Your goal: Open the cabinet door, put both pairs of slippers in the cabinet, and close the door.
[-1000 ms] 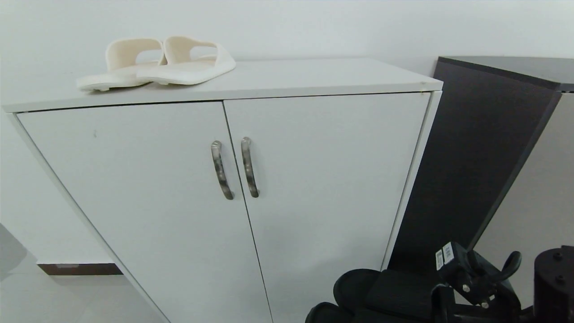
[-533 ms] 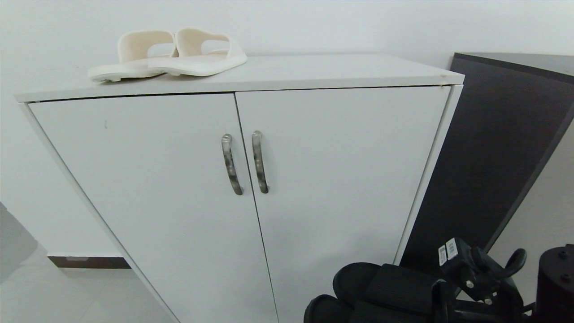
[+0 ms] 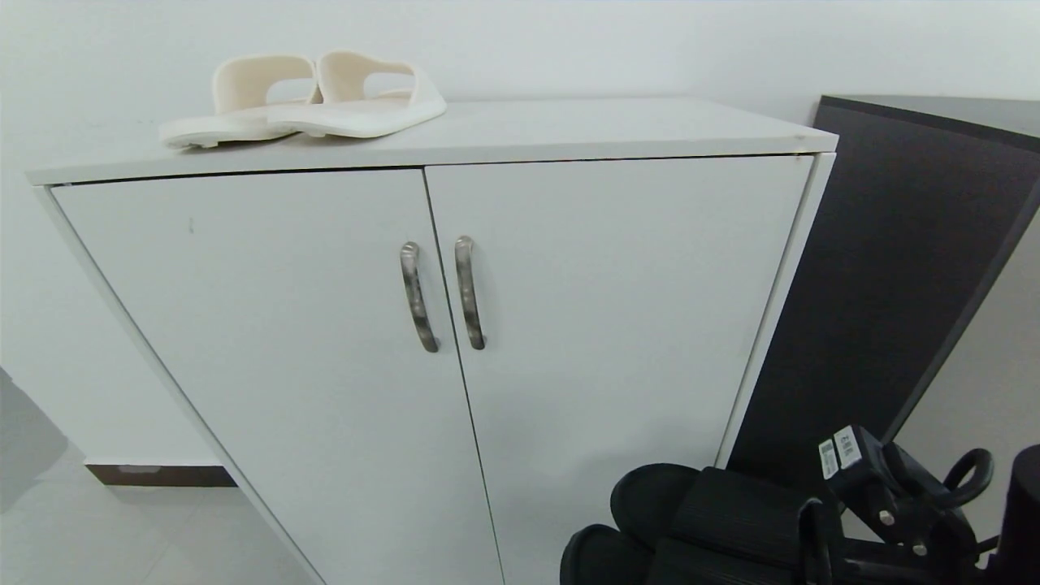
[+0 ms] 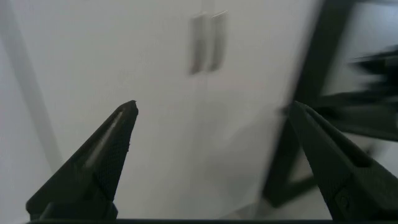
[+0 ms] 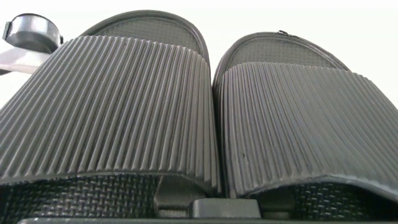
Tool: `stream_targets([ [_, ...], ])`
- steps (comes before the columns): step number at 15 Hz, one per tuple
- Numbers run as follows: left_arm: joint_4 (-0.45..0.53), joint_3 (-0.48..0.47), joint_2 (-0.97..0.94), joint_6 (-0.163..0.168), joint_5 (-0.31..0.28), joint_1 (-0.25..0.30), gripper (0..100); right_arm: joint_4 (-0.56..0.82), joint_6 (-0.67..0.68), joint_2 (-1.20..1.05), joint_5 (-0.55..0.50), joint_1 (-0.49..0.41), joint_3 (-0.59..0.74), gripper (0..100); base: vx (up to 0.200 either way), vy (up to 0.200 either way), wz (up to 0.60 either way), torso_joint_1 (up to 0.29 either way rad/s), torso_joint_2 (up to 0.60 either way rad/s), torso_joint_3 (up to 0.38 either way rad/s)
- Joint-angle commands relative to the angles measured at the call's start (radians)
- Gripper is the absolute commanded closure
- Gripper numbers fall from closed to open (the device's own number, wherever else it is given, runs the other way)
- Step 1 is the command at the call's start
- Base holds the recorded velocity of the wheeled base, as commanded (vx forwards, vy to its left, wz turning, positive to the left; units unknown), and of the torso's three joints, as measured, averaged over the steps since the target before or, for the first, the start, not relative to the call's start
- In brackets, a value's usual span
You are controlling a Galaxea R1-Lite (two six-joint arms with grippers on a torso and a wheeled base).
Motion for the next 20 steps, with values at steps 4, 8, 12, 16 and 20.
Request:
stream_targets([
  [4, -0.040, -0.446, 0.603, -0.070, -0.270, -0.146, 0, 0.001, 0.000, -0.017, -0.004, 0.001, -0.002, 100, 0.000, 0.000, 0.00, 0.000, 0.00, 0.000],
  [8, -0.056, -0.444, 0.680, -0.044, -0.109, -0.302, 0, 0.005, 0.000, -0.008, -0.018, -0.001, -0.008, 100, 0.000, 0.000, 0.00, 0.000, 0.00, 0.000],
  [12, -0.076, -0.461, 0.795, -0.041, 0.039, -0.505, 0, 0.005, 0.000, 0.034, -0.019, 0.001, -0.009, 100, 0.000, 0.000, 0.00, 0.000, 0.00, 0.000],
  [16, -0.289, -0.466, 0.987, -0.153, 0.131, -0.695, 0, 0.003, 0.000, 0.054, -0.019, 0.001, -0.029, 100, 0.000, 0.000, 0.00, 0.000, 0.00, 0.000],
  [20, -0.355, -0.475, 1.033, -0.305, -0.023, -0.695, 0, 0.005, 0.000, 0.054, -0.019, 0.002, -0.022, 100, 0.000, 0.000, 0.00, 0.000, 0.00, 0.000],
])
